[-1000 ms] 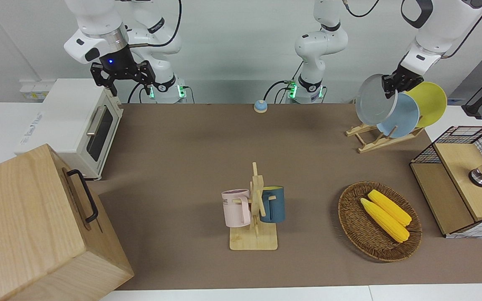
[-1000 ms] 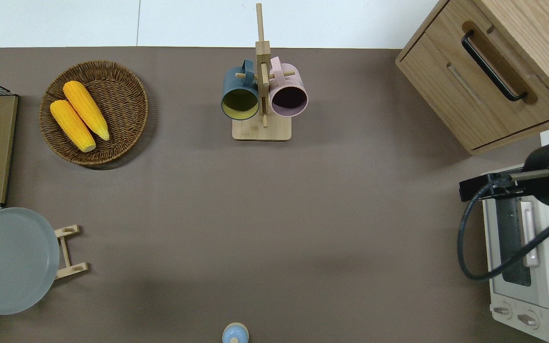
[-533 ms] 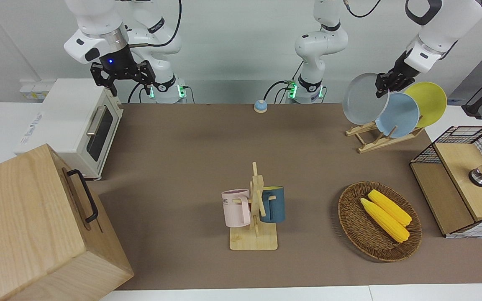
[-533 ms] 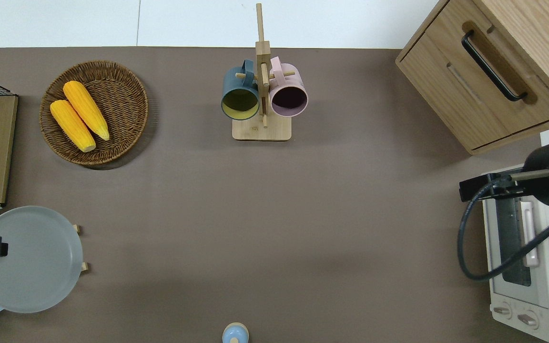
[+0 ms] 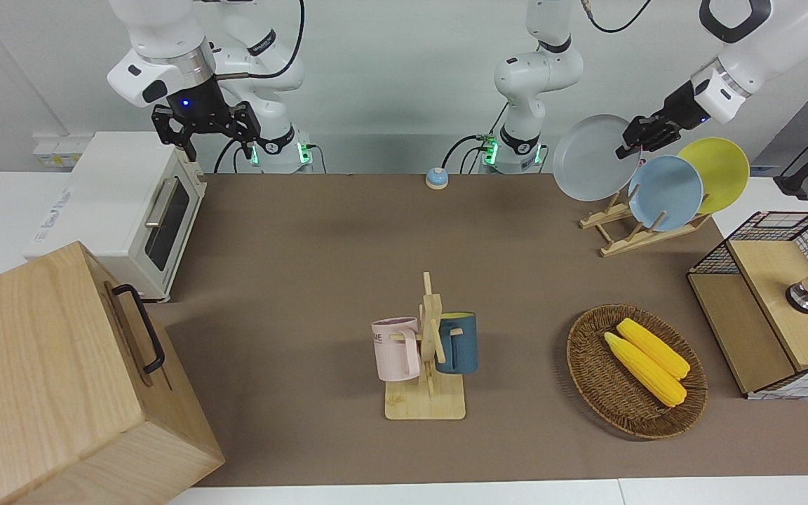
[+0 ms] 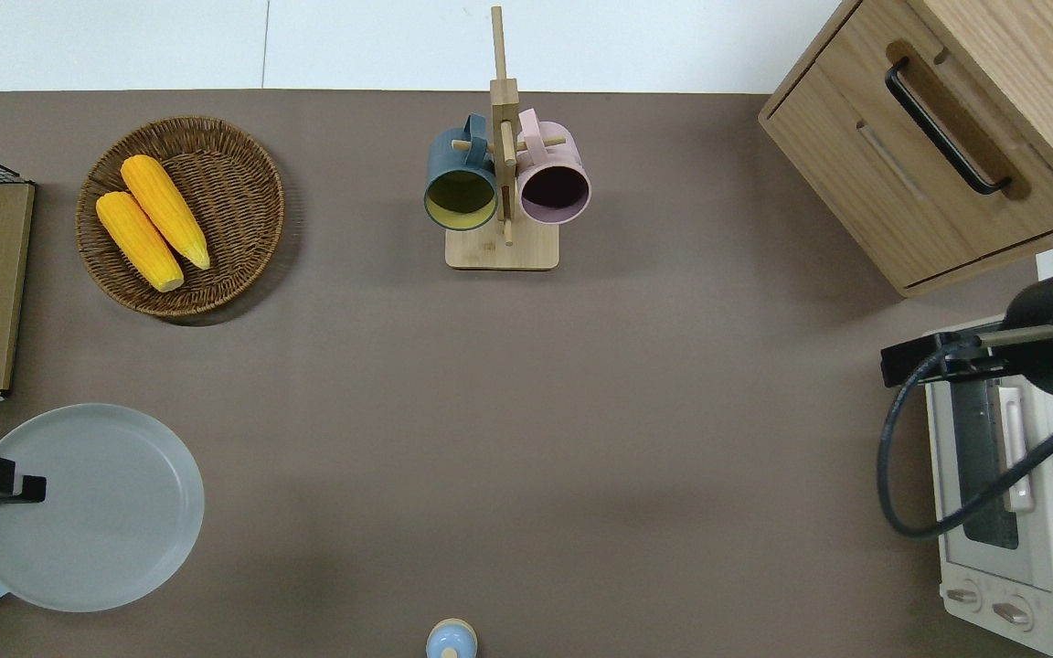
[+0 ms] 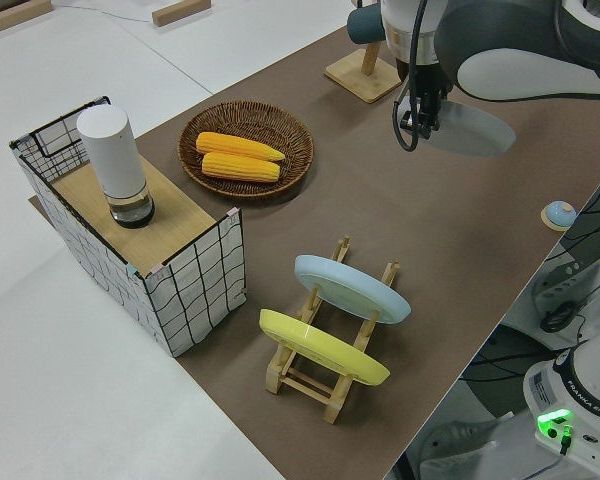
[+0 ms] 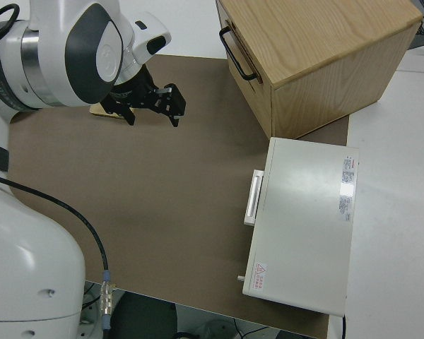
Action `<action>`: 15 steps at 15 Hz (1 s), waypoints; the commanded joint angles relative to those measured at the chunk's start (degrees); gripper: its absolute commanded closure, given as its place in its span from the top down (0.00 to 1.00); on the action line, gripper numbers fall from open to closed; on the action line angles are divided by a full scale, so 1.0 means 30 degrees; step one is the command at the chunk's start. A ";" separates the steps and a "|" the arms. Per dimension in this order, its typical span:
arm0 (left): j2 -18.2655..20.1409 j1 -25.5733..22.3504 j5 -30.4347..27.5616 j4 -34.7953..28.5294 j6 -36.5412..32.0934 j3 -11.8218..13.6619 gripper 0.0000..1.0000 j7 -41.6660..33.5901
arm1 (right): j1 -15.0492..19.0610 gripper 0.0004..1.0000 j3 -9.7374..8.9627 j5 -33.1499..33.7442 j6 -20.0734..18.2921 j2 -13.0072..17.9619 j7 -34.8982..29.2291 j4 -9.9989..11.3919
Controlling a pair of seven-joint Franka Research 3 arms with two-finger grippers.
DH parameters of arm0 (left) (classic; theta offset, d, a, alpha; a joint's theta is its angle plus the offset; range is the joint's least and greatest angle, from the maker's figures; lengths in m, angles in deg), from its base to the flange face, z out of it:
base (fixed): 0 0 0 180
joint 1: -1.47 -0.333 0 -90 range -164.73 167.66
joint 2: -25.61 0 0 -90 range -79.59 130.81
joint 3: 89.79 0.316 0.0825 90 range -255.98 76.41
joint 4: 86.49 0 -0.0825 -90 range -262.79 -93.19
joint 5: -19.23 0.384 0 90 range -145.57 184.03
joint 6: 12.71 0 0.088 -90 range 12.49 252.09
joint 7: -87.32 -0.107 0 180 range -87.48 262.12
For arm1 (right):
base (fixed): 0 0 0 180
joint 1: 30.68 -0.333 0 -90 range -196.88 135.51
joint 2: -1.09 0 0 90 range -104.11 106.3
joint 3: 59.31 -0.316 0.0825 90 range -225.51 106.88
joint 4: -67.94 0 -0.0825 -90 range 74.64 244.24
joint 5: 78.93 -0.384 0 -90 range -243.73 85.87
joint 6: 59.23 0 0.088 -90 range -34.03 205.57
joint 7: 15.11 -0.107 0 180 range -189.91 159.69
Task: Pick gray plate from low plate rack and place it on table with left arm
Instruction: 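Lift the gray plate up out of the rack with the left gripper, then carry the gray plate away from the rack and lower it flat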
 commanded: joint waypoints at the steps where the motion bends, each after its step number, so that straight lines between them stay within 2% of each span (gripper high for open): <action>1: -0.0692 -0.0150 -0.1553 -0.0569 -0.0417 -0.0056 0.00 -0.0678 | 0.0136 0.99 -0.0126 -0.0142 -0.0277 0.0047 -0.0002 -0.0116; 8: -0.1453 -0.0179 -0.2171 -0.1626 -0.0241 -0.0056 0.00 -0.2495 | 0.0136 0.99 -0.0126 -0.0142 -0.0277 0.0047 0.0027 -0.0116; 15: -0.1600 -0.0062 -0.2347 -0.3119 0.1103 -0.0056 0.00 -0.3875 | 0.0136 0.99 -0.0097 -0.0142 -0.0277 0.0047 -0.0002 -0.0116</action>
